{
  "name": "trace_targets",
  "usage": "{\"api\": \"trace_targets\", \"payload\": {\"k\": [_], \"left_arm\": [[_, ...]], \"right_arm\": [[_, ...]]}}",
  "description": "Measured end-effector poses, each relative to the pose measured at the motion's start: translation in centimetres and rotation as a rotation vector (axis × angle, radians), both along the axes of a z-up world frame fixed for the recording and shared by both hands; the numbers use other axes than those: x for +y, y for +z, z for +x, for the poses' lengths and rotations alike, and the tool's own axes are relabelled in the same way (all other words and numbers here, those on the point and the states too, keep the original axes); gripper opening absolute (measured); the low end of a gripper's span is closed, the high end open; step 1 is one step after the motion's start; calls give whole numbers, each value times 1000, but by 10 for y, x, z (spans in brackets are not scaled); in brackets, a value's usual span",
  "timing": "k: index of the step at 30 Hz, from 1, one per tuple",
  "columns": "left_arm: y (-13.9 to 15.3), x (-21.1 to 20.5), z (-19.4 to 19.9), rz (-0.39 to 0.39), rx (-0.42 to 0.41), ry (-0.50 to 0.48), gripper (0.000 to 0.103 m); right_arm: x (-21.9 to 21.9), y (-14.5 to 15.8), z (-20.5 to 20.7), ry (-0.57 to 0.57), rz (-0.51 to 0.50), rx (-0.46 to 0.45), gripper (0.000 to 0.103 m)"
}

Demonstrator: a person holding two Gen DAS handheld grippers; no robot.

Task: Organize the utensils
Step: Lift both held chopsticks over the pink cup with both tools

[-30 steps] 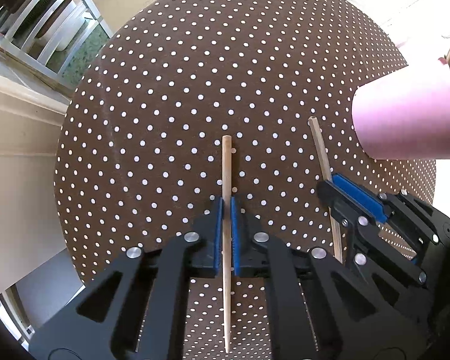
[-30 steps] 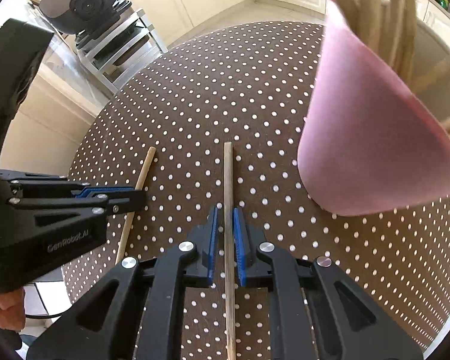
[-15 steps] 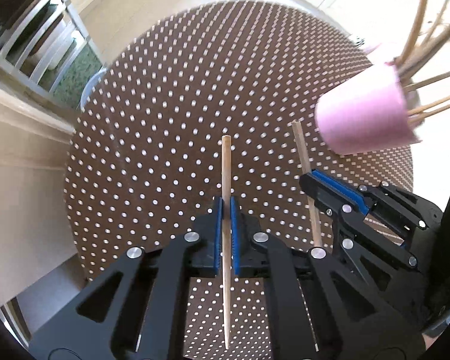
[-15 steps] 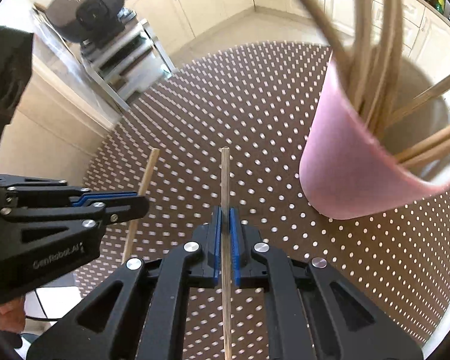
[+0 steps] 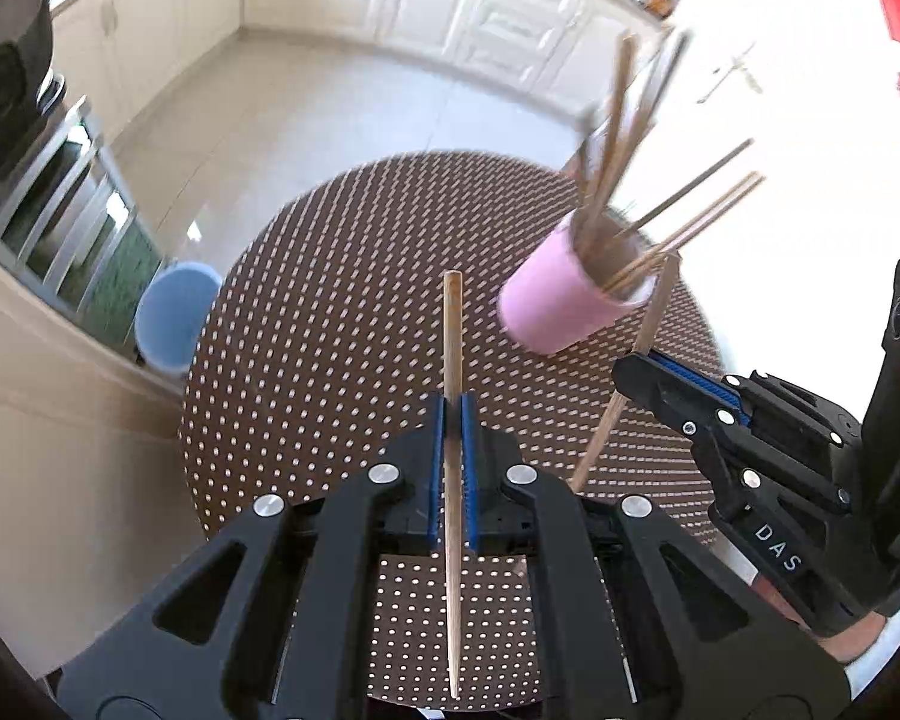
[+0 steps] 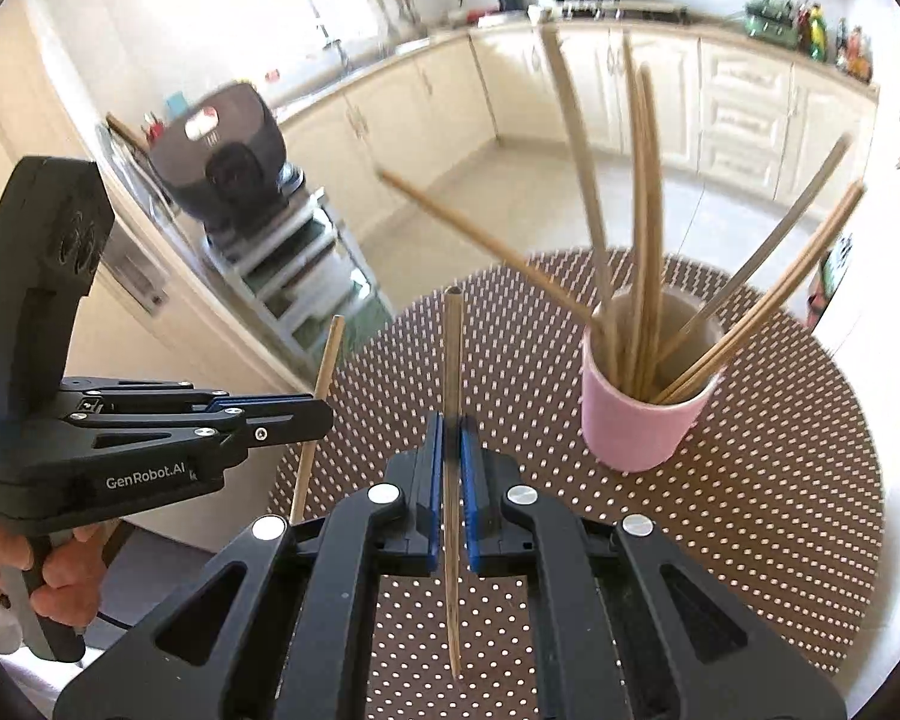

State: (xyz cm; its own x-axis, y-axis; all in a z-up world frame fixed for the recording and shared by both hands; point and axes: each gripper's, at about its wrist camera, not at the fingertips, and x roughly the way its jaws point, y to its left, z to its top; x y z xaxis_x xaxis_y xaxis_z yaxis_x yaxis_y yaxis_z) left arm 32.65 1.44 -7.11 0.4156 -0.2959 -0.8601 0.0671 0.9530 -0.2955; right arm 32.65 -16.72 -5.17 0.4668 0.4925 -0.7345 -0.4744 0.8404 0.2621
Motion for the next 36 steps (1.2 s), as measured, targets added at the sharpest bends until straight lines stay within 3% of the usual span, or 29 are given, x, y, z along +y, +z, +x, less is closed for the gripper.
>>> {"api": "trace_targets", "payload": {"k": [9,17,24,36], "left_arm": [[79,-16,-16,-25,-291,-109,6],[125,-40,-13,-47,-471,-158,6],[134,-65,13,-22,-596,-131,6],[120,-99,65,10,-671,-39,6]], "right_arm": [[-29,56,-25,-104,25,-164,4],[-55,93,-28,-175,24,-276,4],[-71,111,-15,-195,13,-325,4],[-97,118,21,-187,41,-319,4]]}}
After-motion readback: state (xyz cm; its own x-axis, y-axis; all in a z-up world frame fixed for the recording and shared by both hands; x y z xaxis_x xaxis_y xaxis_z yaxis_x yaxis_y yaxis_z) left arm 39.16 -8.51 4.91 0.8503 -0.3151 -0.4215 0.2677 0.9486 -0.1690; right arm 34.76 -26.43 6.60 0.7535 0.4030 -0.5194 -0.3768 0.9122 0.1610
